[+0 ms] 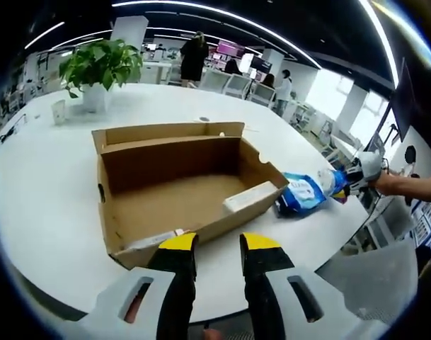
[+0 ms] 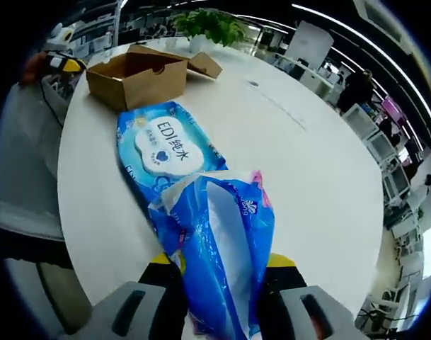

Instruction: Operate the shoe box by opening the lid, removing the specified soft item, and placing it in the target area until the item is outside and the box remains undamaged.

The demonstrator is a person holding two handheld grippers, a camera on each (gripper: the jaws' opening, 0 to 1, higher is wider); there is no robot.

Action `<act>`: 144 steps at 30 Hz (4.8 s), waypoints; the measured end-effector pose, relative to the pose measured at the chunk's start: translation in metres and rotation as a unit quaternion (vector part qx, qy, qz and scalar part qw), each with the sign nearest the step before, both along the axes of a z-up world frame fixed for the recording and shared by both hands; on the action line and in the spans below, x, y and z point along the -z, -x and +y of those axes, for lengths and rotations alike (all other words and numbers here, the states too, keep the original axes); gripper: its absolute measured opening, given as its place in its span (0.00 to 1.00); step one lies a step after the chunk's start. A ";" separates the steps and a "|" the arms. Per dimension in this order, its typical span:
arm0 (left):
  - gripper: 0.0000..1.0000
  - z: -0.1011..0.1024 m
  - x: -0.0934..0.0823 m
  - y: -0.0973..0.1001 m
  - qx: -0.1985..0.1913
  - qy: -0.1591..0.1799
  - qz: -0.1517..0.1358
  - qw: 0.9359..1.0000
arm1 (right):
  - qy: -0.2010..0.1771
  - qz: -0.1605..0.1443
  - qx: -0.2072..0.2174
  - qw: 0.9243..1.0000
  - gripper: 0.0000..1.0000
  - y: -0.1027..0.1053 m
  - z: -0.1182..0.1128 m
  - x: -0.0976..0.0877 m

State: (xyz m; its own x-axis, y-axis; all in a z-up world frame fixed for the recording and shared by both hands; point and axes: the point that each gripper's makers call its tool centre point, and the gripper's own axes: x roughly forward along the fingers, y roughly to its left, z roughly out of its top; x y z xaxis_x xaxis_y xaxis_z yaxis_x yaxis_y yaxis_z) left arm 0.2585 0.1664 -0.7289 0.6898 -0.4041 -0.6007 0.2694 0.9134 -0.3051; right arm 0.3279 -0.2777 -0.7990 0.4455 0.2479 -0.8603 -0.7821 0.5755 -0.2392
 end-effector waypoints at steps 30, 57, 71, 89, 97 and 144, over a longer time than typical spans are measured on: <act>0.24 0.012 0.002 0.007 -0.010 -0.018 0.009 1.000 | 0.145 0.046 -0.182 0.972 0.47 -0.011 -0.010 0.020; 0.26 0.002 -0.001 0.005 0.003 0.015 0.006 1.000 | 0.117 0.045 -0.145 0.982 0.43 -0.015 0.014 -0.021; 0.27 -0.014 -0.004 0.009 0.037 0.018 -0.001 0.999 | -0.006 0.022 -0.136 0.990 0.43 -0.032 0.113 -0.039; 0.26 -0.010 -0.005 0.009 0.027 0.029 -0.001 0.999 | -0.073 0.008 -0.188 0.979 0.43 -0.053 0.231 -0.061; 0.26 -0.008 -0.006 0.008 0.023 0.033 -0.001 0.999 | -0.101 0.008 -0.200 0.975 0.42 -0.058 0.267 -0.073; 0.26 -0.006 -0.002 0.008 0.017 0.038 0.006 0.999 | -0.042 0.141 -0.380 0.913 0.50 -0.030 0.357 -0.019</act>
State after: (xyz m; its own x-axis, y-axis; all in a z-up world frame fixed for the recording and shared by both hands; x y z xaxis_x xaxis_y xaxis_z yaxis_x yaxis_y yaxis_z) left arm 0.2500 0.1604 -0.7273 0.6684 -0.4717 -0.5752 0.2953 0.8779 -0.3768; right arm 0.3577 0.0795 -0.7796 -0.1187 0.4638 -0.8779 -0.9870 -0.1517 0.0533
